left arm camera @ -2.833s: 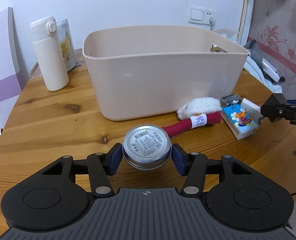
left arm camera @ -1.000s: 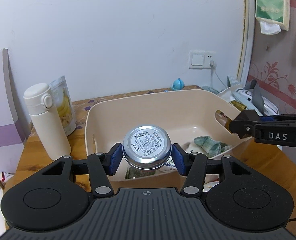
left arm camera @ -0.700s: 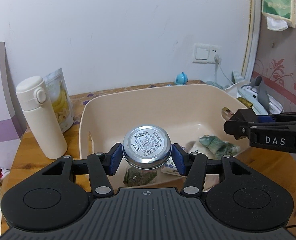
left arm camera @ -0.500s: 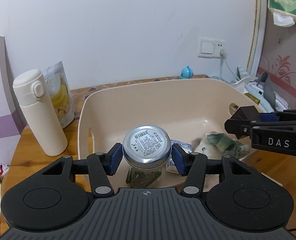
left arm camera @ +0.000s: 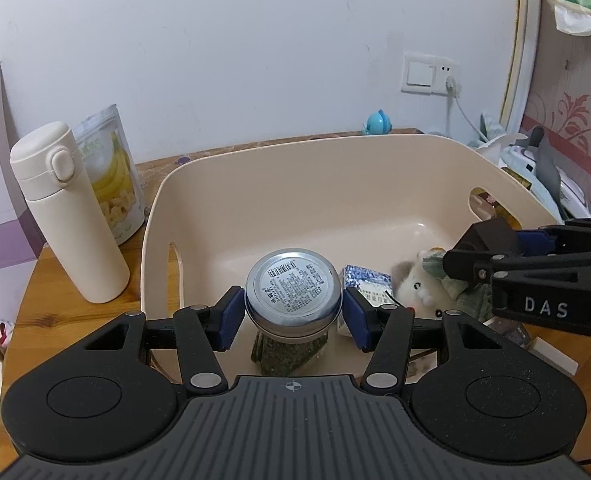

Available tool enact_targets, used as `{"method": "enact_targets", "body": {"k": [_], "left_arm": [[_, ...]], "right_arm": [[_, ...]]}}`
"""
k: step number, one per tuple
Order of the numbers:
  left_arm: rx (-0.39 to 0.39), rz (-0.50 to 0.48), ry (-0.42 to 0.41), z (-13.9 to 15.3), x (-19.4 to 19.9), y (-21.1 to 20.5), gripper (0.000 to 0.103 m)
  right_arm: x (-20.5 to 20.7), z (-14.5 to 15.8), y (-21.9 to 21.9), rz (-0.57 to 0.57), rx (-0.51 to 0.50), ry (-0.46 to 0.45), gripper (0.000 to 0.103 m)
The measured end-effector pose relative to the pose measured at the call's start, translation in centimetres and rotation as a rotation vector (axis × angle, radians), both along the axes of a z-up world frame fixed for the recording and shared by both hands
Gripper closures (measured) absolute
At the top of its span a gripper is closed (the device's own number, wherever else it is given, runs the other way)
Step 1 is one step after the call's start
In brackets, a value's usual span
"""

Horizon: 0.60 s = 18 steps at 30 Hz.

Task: Organize objects
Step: 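Lift both items over the beige bin and open both tools to release them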

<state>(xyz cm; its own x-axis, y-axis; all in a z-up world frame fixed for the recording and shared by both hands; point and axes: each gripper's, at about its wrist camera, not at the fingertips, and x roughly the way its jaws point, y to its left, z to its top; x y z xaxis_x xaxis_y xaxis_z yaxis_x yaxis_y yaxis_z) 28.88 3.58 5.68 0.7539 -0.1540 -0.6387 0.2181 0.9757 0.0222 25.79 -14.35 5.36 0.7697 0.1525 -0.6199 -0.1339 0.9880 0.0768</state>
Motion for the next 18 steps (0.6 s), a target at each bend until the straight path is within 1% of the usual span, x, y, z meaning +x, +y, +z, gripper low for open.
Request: {"method": "enact_targets", "body": {"k": [9,11,15,17,18], "left_arm": [[0.001,0.007,0.013,0.16,0.03,-0.1,0.048],[0.003,0.009,0.012,0.17,-0.02,-0.1,0.048],[0.007,0.023,0.007,0.2,-0.12,-0.23,0.047],[0.006,0.025,0.003,0.33,-0.26,-0.24,0.04],[-0.001,0.025,0.0,0.47,-0.36,-0.19,0.035]], "right_arm": [[0.0,-0.46,0.26,0.009,-0.022,0.018,0.059],[-0.07,-0.44,0.29,0.01,-0.024,0.017,0.051],[-0.17,-0.33,0.15,0.016,-0.013,0.013,0.049],[-0.28,-0.23,0.12,0.016,-0.012,0.009,0.047],[-0.34,-0.17,0.09,0.016,-0.01,0.007,0.045]]}}
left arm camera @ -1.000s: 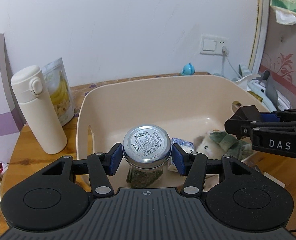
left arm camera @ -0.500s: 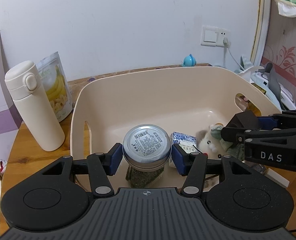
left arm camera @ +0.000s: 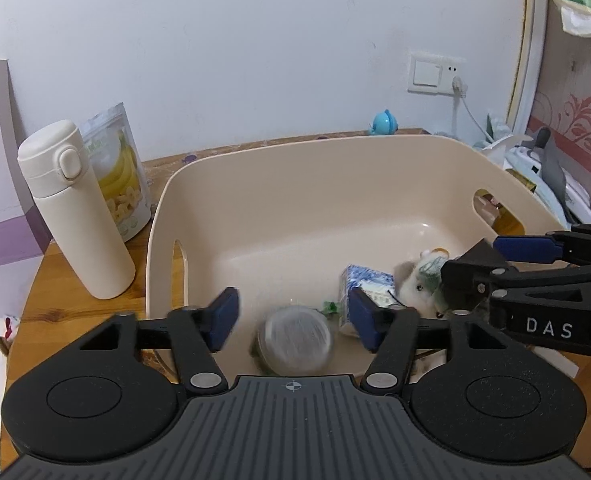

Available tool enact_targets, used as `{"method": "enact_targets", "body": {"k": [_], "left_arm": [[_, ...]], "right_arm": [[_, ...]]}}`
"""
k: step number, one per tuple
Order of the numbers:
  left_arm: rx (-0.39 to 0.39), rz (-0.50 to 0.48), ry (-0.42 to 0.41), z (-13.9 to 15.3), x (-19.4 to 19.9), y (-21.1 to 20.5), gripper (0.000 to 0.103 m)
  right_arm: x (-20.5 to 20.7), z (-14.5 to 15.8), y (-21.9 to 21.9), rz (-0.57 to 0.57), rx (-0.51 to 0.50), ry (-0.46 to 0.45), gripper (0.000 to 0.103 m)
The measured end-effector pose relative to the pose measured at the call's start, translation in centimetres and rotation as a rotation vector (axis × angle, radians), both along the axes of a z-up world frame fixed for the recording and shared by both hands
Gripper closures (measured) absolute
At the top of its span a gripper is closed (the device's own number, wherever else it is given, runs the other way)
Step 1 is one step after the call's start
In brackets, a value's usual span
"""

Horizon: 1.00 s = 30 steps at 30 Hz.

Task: Organize objects
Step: 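Lift both items over the beige bin and open both tools to release them, then move both tools back toward the red plush toy and white carton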

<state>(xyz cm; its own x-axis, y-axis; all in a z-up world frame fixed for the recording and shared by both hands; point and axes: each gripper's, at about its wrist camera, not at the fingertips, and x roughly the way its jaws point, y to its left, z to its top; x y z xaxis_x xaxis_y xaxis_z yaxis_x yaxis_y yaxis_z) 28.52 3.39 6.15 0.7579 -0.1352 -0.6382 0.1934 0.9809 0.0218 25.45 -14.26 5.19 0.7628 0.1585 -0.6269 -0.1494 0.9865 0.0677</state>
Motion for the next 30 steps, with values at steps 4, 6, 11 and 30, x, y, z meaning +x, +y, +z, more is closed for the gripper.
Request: {"method": "enact_targets", "body": {"k": [4,6,11,30], "left_arm": [[-0.008,0.006,-0.011,0.5,-0.4,0.0,0.03],[-0.005,0.009,-0.015,0.8,-0.6,-0.1,0.03],[0.0,0.013,-0.037,1.5,-1.5,-0.2,0.03],[-0.024,0.033,-0.088,3.2,-7.3,-0.6,0.019]], "right_arm": [[-0.3,0.4,-0.2,-0.003,0.011,-0.008,0.035],[-0.5,0.6,-0.4,-0.003,0.017,-0.013,0.031],[-1.6,1.6,-0.7,-0.001,0.024,-0.034,0.019],[-6.3,3.2,-3.3,-0.016,0.019,-0.063,0.0]]}}
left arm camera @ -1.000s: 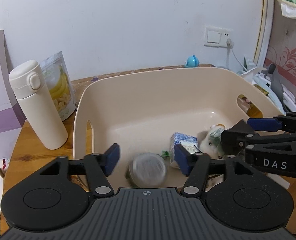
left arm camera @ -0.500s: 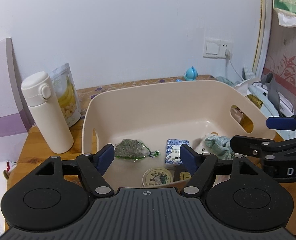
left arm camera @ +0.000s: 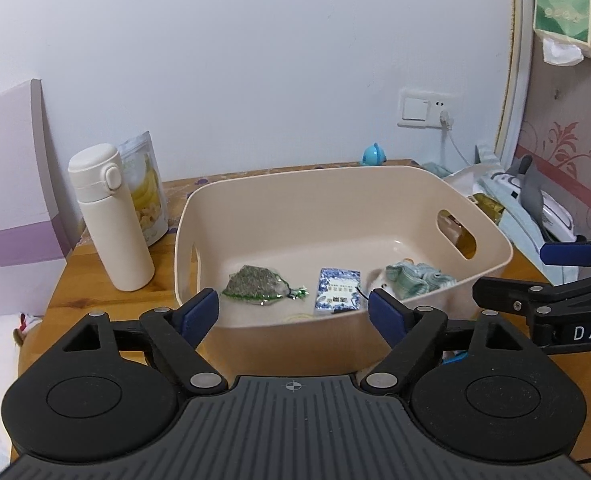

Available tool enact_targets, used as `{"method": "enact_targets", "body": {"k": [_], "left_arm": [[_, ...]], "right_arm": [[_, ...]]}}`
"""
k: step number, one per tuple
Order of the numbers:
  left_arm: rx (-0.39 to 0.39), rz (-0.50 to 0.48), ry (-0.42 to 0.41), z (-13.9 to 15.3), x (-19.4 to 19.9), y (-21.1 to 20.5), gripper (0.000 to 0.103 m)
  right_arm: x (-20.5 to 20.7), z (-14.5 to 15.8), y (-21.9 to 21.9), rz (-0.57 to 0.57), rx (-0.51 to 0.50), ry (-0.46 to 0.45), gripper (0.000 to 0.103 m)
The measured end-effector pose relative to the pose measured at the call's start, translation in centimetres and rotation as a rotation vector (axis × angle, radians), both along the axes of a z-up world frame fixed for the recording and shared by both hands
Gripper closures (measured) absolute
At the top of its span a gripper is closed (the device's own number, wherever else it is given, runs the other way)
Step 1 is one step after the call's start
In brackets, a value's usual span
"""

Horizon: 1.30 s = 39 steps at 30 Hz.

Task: Organize objects
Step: 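Move both tools back toward the red plush toy and white carton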

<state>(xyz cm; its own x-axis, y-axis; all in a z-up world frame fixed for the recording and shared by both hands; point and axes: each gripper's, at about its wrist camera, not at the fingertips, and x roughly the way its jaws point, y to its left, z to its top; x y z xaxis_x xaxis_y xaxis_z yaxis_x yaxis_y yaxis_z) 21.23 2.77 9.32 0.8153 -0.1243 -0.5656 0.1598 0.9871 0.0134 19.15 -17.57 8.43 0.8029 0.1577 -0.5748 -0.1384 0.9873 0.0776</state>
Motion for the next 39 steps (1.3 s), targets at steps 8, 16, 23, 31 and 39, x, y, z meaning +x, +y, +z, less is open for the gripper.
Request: {"method": "enact_targets", "body": {"k": [8,16,23,31,39], "left_arm": [[-0.021,0.006,0.021,-0.7,-1.7,-0.1,0.018],[-0.033,-0.007,0.068,-1.9,-2.4,-0.7,0.018],[-0.017,-0.025,0.11,-3.8,-2.5,-1.4,0.018],[-0.006,-0.04,0.16,-5.8,-2.4,-2.0,0.018],[-0.015,-0.055,0.197,-7.0,-2.1,-2.2,0.018]], "right_arm": [[-1.5,-0.5,-1.1,-0.011,-0.009,0.018,0.0],[-2.4,-1.5,-2.3,-0.028,-0.016,0.045,0.0],[-2.9,-3.3,-3.1,-0.048,-0.006,0.09,0.0],[-3.4,-5.3,-4.0,-0.065,-0.015,0.152,0.0],[-3.6,-6.5,-4.9,-0.085,-0.03,0.181,0.0]]}}
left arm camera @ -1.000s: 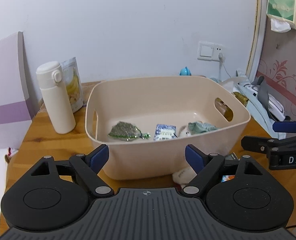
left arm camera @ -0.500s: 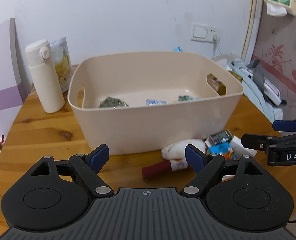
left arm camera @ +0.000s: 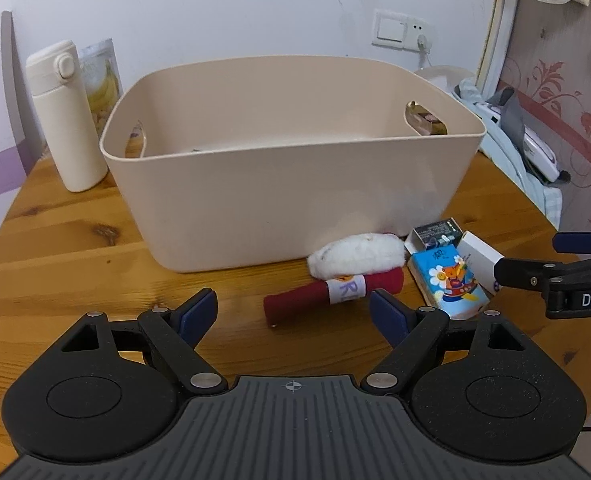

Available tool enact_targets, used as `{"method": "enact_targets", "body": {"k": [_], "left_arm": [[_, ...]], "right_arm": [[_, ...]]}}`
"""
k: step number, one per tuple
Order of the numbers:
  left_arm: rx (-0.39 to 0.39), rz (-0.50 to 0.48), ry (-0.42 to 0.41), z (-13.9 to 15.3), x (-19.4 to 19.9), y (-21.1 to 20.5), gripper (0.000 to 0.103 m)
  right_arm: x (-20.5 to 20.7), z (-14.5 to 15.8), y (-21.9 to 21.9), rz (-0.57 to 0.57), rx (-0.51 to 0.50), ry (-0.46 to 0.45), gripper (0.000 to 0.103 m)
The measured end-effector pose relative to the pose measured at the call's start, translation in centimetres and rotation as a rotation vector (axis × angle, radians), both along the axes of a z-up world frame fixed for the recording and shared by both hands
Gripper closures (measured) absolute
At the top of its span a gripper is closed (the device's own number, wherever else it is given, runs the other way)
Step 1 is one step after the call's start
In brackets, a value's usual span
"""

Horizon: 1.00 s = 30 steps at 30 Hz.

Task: Organize objects
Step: 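Move both tools back toward the red plush toy and white carton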

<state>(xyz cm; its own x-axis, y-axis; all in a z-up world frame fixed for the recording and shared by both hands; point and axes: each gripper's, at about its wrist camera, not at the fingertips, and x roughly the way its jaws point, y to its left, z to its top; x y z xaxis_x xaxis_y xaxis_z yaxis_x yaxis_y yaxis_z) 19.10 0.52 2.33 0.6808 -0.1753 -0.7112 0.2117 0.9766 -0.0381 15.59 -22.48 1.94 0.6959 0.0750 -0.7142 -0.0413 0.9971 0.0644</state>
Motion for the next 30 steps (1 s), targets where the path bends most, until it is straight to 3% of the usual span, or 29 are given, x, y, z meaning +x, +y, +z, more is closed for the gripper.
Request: {"method": "enact_targets", "body": {"k": [14,21,30], "left_arm": [[0.005,-0.036,0.037,-1.3,1.2,-1.1,0.018],[0.108,-0.104,0.01,-2.0,1.6,-2.5,0.018],[0.133,-0.146,0.01,-2.7,2.9,-3.5,0.018]], "right_arm": [[0.9,-2.0,-0.9,-0.019,-0.03,0.052,0.0],[1.7,-2.8,-1.5,-0.041,-0.038,0.067,0.0],[2.6,-3.8,-1.6,-0.036,-0.046,0.086,0.0]]}}
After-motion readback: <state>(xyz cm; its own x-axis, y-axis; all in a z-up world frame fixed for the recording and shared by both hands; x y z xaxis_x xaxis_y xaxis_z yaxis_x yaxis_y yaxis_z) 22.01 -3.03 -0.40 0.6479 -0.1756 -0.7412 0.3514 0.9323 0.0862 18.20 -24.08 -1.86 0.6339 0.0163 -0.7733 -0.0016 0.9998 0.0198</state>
